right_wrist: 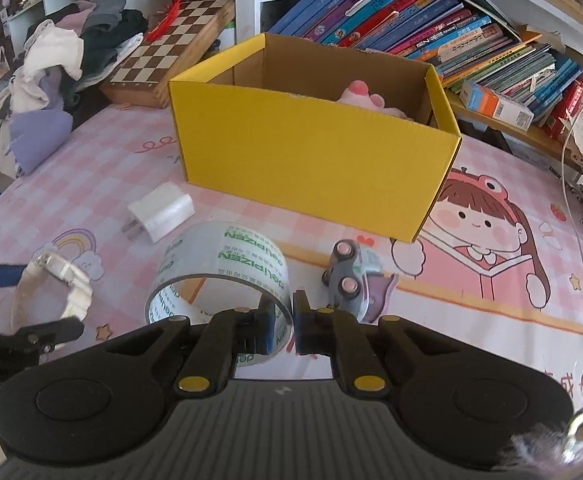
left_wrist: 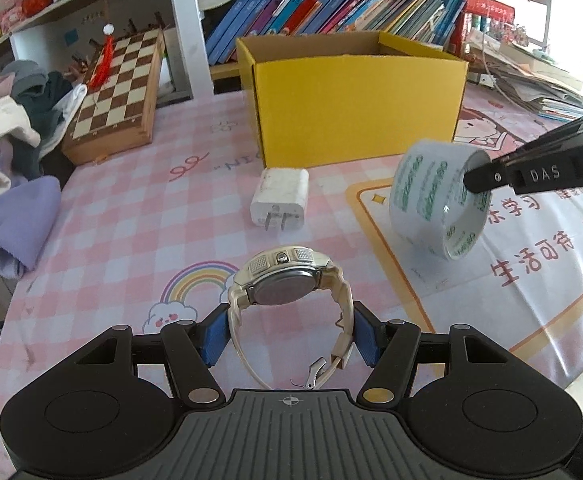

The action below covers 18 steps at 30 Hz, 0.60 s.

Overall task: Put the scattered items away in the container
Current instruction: 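Carry the wristwatch and tape roll over the yellow box with both tools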

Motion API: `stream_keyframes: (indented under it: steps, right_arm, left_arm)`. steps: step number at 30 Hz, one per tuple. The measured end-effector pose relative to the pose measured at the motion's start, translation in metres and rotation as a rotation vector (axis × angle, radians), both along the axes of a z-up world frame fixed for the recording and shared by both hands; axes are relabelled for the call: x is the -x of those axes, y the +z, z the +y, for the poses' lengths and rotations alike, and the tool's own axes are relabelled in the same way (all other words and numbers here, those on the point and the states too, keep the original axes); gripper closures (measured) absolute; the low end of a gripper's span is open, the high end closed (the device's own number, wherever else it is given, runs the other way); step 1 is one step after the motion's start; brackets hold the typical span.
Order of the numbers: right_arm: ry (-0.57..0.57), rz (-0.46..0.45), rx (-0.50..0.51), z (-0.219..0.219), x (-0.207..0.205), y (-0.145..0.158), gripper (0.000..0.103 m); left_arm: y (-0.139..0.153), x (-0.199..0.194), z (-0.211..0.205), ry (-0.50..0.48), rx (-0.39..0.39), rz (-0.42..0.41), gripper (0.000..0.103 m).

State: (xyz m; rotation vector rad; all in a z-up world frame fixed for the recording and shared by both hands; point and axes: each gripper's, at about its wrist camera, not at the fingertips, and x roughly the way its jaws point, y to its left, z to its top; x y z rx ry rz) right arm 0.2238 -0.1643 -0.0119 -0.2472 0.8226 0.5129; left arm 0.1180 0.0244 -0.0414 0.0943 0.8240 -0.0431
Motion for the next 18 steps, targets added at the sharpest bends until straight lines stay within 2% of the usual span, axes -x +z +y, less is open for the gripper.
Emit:
stream_keyframes:
  steps: [9, 18]
  right_arm:
    - [-0.012, 0.011, 0.014, -0.008, 0.016, 0.001, 0.094]
    - [-0.045, -0.003, 0.006, -0.026, 0.020, 0.011, 0.094]
  left_arm:
    - [0.014, 0.005, -0.011, -0.093, -0.017, -0.050, 0.040]
    - [0.033, -0.004, -0.024, -0.163, 0.013, -0.098, 0.040]
